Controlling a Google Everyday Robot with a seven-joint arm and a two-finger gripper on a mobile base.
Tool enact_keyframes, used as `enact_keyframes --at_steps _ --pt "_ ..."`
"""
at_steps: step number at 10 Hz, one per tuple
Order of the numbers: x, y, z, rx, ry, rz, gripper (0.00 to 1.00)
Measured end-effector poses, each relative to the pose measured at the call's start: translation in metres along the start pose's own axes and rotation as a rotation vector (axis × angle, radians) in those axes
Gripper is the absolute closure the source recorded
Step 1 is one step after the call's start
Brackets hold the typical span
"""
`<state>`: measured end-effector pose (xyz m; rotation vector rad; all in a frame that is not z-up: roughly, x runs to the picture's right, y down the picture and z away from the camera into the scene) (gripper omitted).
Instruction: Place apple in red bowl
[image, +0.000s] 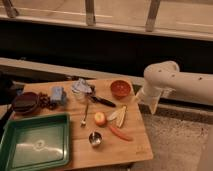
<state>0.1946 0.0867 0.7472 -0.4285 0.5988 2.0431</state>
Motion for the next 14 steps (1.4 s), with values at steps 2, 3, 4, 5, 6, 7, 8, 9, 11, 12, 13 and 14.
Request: enact_keyframes --at_steps 2,3,4,5,6,7,8,9,11,12,13,14 --pt "0.016 0.049 0.002 -0.006 -0.004 -0.078 0.27" --pt "0.023 0.067 0.003 -0.009 -0.004 -0.114 0.27" --pt "0.031 0.085 0.005 -0.021 0.004 -0.151 0.27" --pt "0.041 0.103 0.006 -0.046 0.025 -0.185 0.27" --pt "0.043 0.106 0.007 -0.050 0.029 -0.192 0.27" --pt "0.042 0.104 0.006 -0.049 0.028 -0.189 0.27" --pt "0.042 0.104 0.006 -0.049 0.028 -0.189 0.27" --pt "0.043 0.106 0.006 -0.050 0.028 -0.193 0.27" --pt "0.043 0.104 0.007 -0.046 0.029 -0.191 0.27" --pt "0.045 0.107 0.011 -0.044 0.044 -0.188 0.27" --pt "0.049 0.113 0.020 -0.042 0.066 -0.185 0.27" --pt "0.054 0.120 0.035 -0.040 0.091 -0.185 0.27"
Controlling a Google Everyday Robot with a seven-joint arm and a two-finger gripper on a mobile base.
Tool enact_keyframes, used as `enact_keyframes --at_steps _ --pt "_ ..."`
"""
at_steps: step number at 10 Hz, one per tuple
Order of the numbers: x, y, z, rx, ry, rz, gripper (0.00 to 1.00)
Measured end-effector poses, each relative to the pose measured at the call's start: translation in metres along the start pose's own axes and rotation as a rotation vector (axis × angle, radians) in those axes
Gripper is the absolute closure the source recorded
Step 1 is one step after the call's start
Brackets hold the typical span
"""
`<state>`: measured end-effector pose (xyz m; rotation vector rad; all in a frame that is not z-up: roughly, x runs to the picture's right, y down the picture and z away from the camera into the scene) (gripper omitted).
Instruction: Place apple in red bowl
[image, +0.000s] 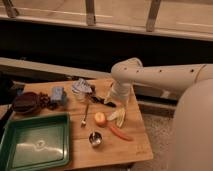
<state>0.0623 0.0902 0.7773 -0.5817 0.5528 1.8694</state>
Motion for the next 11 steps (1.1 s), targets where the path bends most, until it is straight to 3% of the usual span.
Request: enact_keyframes --at_steps 4,8,11 --pt "0.007 0.028 0.059 -0.026 0.105 0.010 0.27" --pt "0.028 0.057 0.082 -0.013 0.150 -0.022 0.27" --pt "0.034 0.059 0.093 0.011 0.182 -0.042 0.27"
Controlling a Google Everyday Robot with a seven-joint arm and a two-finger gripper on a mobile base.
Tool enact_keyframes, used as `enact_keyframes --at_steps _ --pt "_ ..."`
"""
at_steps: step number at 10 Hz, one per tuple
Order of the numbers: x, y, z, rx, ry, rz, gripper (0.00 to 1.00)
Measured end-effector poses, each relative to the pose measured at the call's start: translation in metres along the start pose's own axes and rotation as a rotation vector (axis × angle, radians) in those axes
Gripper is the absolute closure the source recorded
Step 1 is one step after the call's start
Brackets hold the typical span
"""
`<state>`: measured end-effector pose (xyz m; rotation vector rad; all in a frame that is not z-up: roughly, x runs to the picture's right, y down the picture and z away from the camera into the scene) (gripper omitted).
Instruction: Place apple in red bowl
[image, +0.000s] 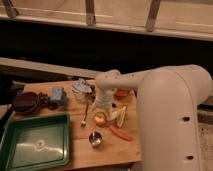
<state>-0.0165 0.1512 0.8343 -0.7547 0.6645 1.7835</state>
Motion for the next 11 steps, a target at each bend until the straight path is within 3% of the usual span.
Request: enact_keyframes --at_steps 2,4,5,10,11 --pt "0.010 0.002 0.016 0.037 0.013 -0.010 0.27" --pt "0.001 -0.010 0.021 0.072 0.016 0.005 0.31" --pt "-0.002 -0.012 0.022 0.081 0.017 0.007 0.38" --pt "-0.008 -0.019 0.018 0.102 -0.009 0.014 0.92" --pt "-0.008 -0.020 0.014 0.099 -0.019 0.017 0.98"
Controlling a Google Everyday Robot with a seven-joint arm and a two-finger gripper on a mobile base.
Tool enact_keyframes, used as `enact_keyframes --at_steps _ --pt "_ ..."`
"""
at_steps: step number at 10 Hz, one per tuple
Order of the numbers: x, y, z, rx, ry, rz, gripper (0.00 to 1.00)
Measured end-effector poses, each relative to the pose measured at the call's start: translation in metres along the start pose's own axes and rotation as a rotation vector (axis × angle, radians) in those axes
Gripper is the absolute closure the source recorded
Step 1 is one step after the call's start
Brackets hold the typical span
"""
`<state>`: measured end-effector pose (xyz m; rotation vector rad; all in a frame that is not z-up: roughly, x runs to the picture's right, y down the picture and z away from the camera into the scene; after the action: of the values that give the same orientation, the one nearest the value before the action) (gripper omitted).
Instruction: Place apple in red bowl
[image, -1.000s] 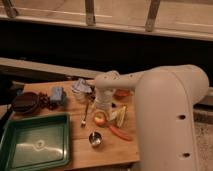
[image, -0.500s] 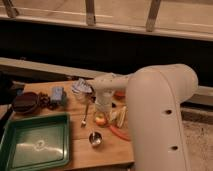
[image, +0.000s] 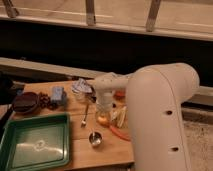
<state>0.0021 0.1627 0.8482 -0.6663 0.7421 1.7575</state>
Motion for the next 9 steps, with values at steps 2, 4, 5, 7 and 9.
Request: enact_keyframes --at_steps 2,4,5,7,9 --pt "-0.003 -0.006 -0.022 -0.013 -0.039 0.011 1.00" --pt "-0.007 -0.012 -0.050 -0.032 -0.083 0.025 1.00" --pt "-0.012 -0.017 -0.070 -0.051 -0.120 0.043 1.00" --pt "-0.035 -0.035 -0.095 -0.128 -0.174 0.110 1.00" --pt "-0.063 -0.054 -0.110 -0.232 -0.197 0.173 1.00"
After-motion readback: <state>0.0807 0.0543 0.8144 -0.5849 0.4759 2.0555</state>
